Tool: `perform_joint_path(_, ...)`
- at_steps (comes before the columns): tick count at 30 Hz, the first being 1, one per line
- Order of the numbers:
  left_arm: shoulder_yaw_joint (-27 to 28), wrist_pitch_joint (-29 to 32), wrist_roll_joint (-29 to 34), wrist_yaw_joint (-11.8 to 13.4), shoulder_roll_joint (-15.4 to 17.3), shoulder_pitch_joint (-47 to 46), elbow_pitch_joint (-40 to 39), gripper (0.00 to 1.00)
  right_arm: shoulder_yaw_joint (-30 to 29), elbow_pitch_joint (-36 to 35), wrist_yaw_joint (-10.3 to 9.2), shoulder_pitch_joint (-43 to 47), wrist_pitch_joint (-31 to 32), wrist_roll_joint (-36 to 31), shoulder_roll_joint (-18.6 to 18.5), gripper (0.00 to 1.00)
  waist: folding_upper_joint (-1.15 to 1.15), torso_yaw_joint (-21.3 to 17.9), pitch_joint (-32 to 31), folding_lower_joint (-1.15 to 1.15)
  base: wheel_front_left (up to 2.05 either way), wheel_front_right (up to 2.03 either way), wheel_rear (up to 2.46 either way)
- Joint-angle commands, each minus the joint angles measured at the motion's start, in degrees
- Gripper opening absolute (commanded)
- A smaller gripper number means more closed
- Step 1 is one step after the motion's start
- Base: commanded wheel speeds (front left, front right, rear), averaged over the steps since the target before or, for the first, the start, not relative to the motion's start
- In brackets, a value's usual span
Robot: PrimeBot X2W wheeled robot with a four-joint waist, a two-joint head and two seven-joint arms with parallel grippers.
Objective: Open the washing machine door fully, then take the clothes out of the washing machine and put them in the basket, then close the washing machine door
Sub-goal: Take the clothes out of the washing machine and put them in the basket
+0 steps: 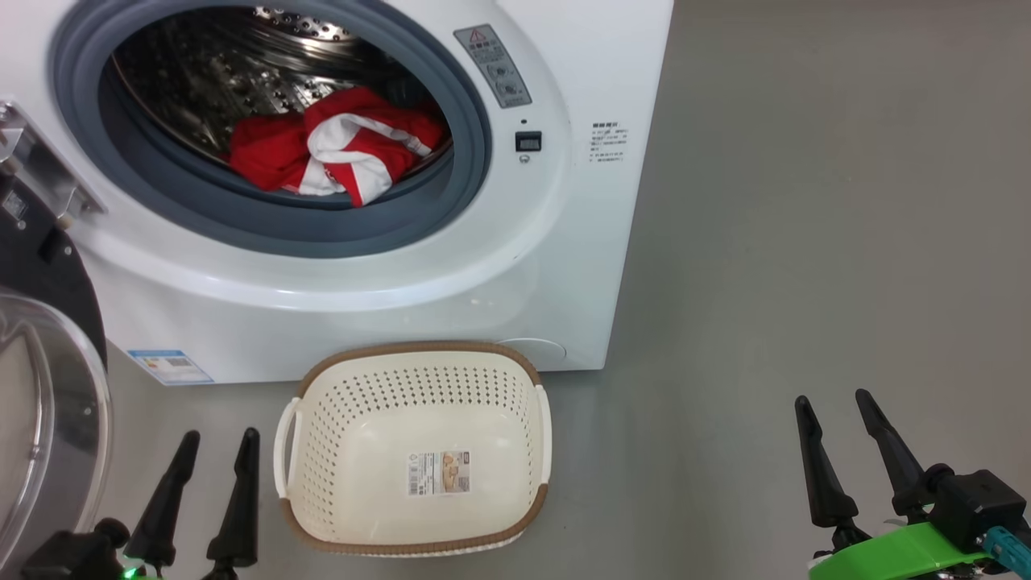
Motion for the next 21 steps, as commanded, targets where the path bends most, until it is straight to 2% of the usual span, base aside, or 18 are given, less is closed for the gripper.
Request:
perform_joint_path(1,2.1,-0.3,0.1,0.1,1.2,-2.6,-1.3,1.0,1.7,-1.5,0.37,-1.9,-0.4,0.2,-0.5,1.0,0.0,0.1,0.0,0.0,0.57,-0.57,0.0)
perform_joint_path(21,0.3,-0.3,-0.5,0.1,1.9,-2.9,-0.6,1.0,2.9,-1.5,0.37,-2.7,-0.4,0.4,-0.5,1.0,0.0,0.0,2.0,0.0,0.09,-0.09,0.0)
